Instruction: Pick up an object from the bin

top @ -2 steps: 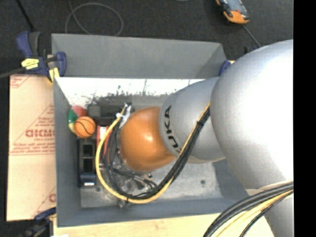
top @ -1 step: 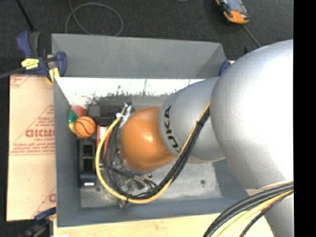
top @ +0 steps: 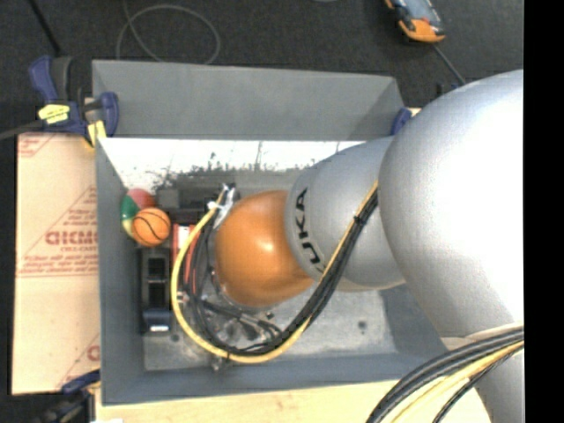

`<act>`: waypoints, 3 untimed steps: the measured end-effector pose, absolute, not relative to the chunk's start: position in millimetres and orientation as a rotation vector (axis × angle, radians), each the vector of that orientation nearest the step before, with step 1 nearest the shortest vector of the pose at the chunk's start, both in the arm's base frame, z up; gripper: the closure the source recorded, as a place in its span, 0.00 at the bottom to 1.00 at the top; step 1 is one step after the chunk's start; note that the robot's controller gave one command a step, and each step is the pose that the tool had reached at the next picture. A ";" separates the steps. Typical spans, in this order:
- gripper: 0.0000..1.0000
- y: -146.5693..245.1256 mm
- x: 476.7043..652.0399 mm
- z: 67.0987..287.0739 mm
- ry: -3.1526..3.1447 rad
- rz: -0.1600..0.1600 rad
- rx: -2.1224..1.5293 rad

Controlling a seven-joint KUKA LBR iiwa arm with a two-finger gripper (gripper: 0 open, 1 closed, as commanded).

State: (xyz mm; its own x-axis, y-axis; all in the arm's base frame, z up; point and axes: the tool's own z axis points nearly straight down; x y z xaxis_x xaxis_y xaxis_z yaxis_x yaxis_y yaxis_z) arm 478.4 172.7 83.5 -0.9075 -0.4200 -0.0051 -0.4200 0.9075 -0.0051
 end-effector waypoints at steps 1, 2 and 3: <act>1.00 171.8 471.5 98.0 3.082 -0.008 -0.685; 1.00 172.7 471.1 117.2 3.081 -0.006 -0.687; 1.00 172.5 471.8 132.8 3.075 -0.004 -0.684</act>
Offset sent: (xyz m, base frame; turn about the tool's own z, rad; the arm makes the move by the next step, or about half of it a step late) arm -0.0001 0.0001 0.0133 0.0000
